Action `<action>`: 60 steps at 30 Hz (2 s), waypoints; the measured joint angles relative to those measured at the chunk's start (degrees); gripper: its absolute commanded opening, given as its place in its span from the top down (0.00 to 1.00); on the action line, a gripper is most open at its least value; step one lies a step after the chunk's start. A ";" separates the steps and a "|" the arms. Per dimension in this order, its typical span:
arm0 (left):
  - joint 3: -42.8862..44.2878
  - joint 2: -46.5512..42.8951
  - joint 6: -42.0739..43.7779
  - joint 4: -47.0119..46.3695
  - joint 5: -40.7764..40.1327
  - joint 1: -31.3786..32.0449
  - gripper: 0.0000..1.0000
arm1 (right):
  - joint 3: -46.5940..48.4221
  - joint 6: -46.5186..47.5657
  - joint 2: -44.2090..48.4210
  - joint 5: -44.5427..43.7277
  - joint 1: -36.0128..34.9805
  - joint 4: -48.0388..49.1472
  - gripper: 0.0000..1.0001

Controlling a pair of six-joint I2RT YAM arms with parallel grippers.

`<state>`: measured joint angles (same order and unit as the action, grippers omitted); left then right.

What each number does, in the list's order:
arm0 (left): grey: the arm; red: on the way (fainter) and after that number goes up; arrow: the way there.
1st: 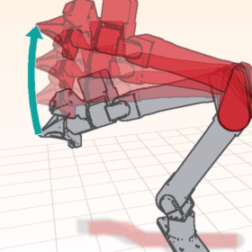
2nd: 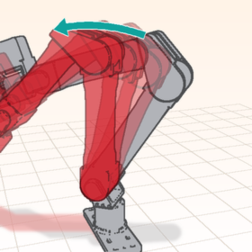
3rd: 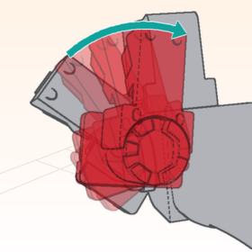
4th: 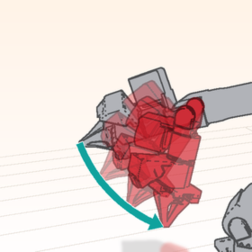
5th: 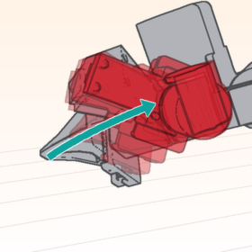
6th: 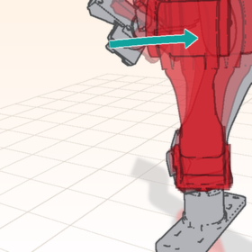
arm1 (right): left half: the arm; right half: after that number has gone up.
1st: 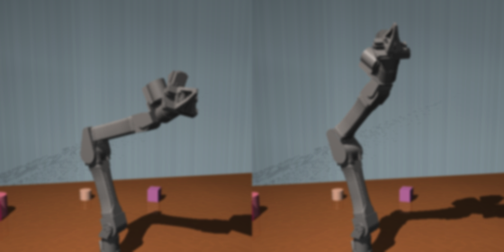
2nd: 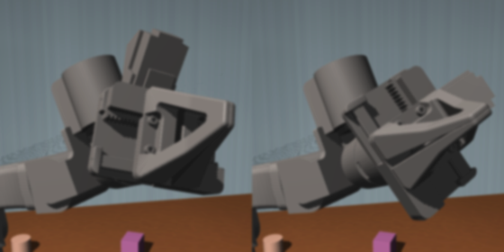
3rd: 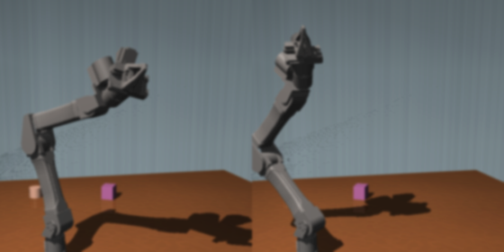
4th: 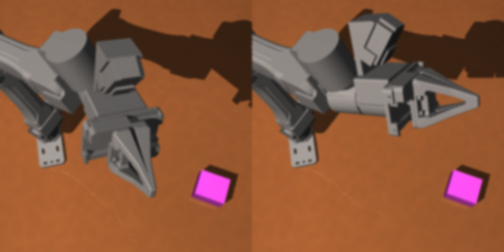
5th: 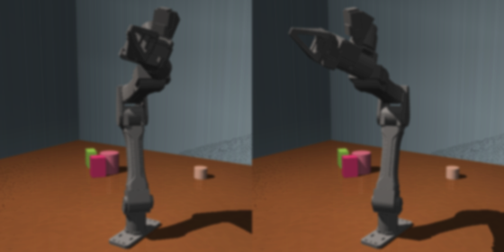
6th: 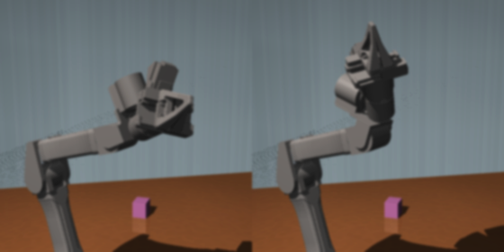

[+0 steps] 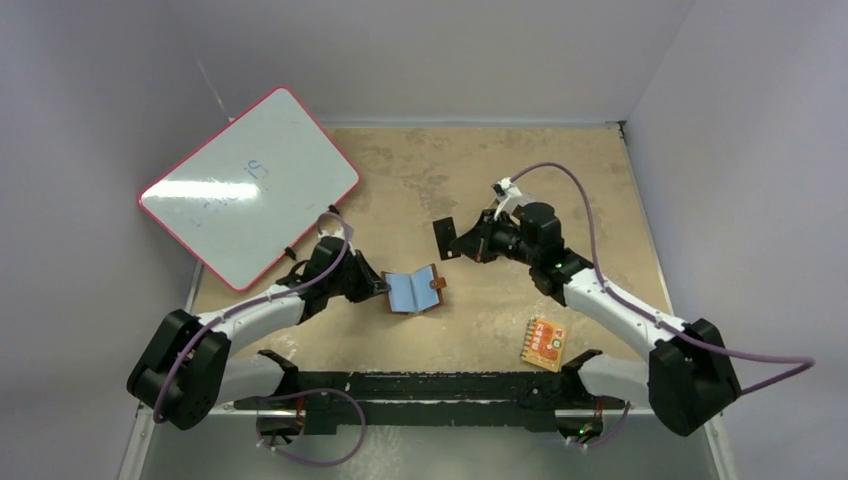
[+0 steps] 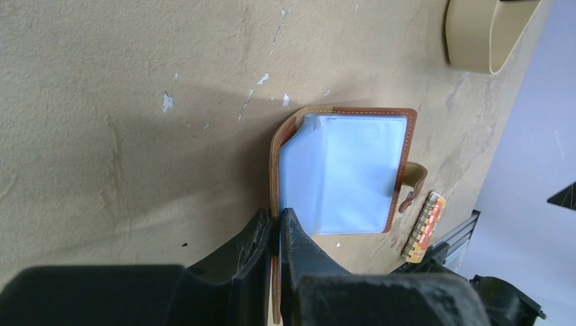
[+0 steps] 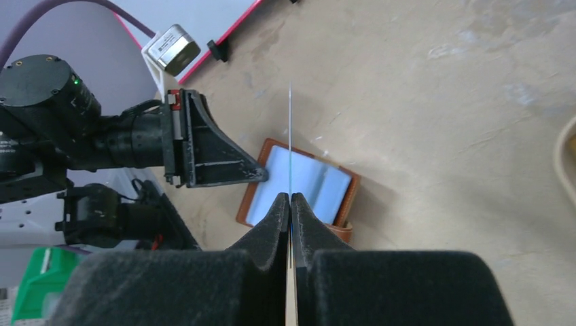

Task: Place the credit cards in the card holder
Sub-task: Insert the credit card into the card holder.

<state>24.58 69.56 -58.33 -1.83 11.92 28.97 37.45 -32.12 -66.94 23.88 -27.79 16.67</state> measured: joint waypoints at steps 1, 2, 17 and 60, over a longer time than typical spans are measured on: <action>-0.07 0.00 0.31 0.07 -0.13 0.00 0.95 | -0.07 -1.01 -0.44 -0.42 -0.92 0.39 1.00; -0.07 0.00 0.48 0.22 -0.20 0.00 0.96 | -0.07 -2.27 -1.09 -1.14 -2.25 0.61 1.00; -0.17 -0.28 2.73 2.60 -1.81 0.00 0.84 | 0.44 -15.52 -17.09 -12.50 -19.98 2.43 1.00; -0.66 2.60 8.52 3.26 -2.34 0.04 1.00 | -9.33 -21.66 -21.59 -11.96 -17.86 15.65 1.00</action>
<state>23.92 72.16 -49.80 1.43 9.58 29.02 28.12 -53.78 -88.53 11.92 -45.65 32.32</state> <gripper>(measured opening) 0.020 0.007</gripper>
